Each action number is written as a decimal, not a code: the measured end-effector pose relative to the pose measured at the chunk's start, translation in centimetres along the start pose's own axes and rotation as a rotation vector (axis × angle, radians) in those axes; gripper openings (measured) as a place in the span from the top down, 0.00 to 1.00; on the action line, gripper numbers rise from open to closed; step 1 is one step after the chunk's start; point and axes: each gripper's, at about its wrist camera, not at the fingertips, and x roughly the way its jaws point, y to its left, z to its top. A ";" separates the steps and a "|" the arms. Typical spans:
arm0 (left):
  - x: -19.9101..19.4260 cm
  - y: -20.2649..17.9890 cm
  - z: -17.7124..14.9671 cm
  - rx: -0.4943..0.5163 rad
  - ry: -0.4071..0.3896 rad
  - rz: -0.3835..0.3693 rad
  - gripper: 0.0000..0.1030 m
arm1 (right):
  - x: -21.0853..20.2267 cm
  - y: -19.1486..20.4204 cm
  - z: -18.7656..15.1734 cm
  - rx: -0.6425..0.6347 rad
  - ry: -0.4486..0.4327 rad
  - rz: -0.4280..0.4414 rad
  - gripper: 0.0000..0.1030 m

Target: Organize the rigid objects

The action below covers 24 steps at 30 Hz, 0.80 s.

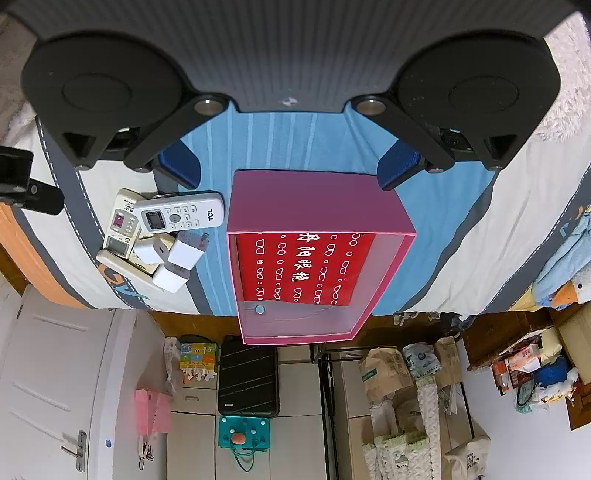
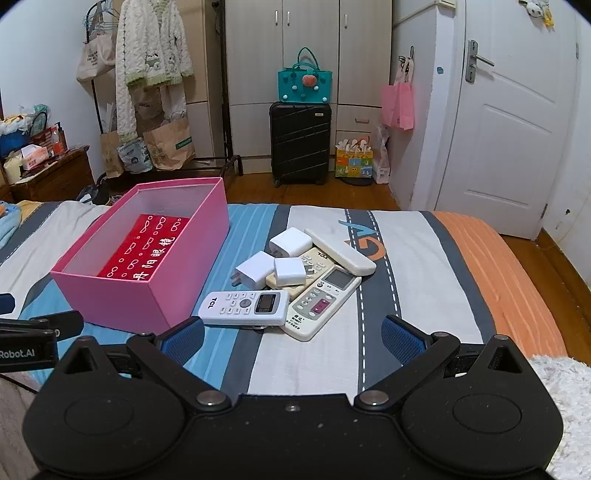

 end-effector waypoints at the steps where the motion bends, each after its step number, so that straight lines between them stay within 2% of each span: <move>1: 0.0 0.0 0.0 0.000 0.002 0.001 0.00 | 0.0 0.0 0.1 -0.001 0.001 0.001 0.00; 9: 0.2 -0.3 -0.2 0.014 -0.001 0.027 0.00 | 0.1 0.0 0.1 -0.001 0.001 0.003 0.00; 24: 0.7 0.2 -0.3 -0.011 0.032 0.012 0.00 | 0.5 0.3 -0.1 -0.012 0.018 0.004 0.00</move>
